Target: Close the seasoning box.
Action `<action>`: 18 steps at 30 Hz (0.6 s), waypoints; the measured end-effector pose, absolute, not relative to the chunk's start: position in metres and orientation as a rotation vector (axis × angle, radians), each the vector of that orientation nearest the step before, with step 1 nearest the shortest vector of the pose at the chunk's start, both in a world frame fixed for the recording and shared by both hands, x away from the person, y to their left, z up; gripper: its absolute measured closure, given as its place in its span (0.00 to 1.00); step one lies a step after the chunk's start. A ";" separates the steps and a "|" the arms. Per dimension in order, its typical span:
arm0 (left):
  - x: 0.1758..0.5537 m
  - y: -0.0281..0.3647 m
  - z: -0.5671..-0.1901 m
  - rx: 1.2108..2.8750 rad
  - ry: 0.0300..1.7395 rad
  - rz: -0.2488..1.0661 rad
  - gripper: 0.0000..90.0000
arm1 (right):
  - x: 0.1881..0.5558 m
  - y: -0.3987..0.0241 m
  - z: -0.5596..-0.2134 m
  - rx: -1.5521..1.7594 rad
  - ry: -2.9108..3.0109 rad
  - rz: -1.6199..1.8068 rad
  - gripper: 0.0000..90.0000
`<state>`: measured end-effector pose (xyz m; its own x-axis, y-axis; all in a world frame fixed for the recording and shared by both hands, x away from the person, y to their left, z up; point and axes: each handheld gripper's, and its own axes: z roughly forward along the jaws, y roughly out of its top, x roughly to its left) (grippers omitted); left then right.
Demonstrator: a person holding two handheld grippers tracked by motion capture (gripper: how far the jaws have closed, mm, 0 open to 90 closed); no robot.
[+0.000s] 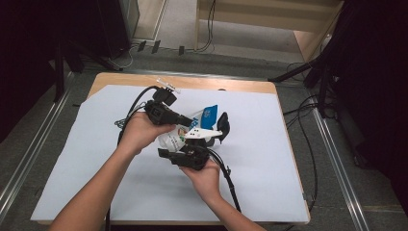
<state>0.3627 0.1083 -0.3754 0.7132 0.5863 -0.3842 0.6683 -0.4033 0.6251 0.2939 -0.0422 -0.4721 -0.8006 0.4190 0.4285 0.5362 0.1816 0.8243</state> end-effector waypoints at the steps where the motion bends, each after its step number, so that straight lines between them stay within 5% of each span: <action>1: 0.363 0.109 -0.375 2.120 0.949 -0.127 0.99 | 0.294 -0.042 -0.472 -0.946 -2.333 -1.699 0.71; 18: 0.361 0.110 -0.374 2.123 0.954 -0.081 1.00 | 0.293 -0.041 -0.473 -0.937 -2.343 -1.698 0.70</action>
